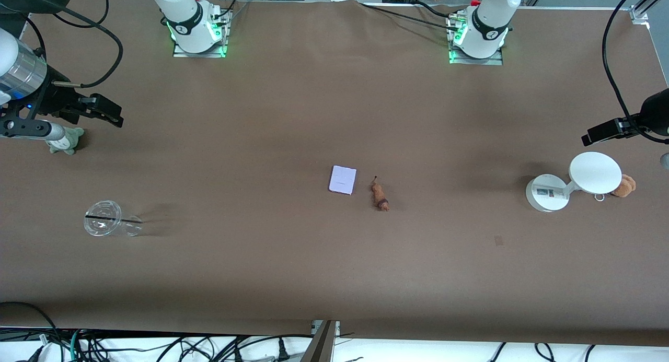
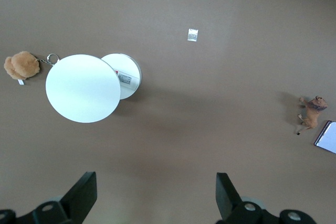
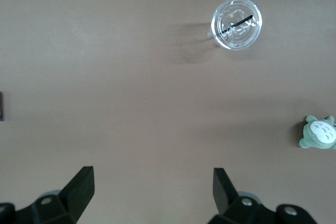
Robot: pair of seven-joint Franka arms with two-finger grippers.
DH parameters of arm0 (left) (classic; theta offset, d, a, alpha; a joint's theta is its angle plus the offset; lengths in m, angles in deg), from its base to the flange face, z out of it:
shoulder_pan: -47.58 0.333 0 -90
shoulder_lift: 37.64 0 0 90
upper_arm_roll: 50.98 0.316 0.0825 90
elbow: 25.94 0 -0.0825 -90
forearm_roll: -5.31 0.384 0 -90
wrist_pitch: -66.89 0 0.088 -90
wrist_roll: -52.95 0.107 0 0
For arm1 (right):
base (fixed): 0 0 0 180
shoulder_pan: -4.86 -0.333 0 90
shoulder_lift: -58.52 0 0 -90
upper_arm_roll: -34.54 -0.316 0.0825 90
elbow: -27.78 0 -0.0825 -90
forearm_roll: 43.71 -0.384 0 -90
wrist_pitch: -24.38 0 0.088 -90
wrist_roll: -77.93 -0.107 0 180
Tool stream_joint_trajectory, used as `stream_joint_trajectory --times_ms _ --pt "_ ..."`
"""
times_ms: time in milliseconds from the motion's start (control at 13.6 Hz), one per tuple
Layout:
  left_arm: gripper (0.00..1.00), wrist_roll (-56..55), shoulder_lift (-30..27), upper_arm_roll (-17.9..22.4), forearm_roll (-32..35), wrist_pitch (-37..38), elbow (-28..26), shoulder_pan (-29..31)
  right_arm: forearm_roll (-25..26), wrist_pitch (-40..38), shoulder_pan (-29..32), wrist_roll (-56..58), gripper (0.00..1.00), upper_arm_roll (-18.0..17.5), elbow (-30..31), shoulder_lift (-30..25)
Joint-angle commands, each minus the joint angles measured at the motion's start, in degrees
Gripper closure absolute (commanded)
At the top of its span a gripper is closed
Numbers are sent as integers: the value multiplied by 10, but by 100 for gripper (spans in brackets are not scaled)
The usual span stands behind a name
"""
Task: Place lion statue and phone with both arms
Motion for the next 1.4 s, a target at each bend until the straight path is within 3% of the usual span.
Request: stream_joint_trajectory --times_ms 0,1031,1325 --pt "0 11 -1 3 -9 10 7 2 7 -2 -8 2 0 -2 -7 -1" --pt "0 1 18 -8 -16 10 7 -12 6 -2 -23 -5 0 -1 -9 0" --pt "0 -79 47 -10 -16 -25 7 -82 6 -2 -22 -6 0 0 -9 0"
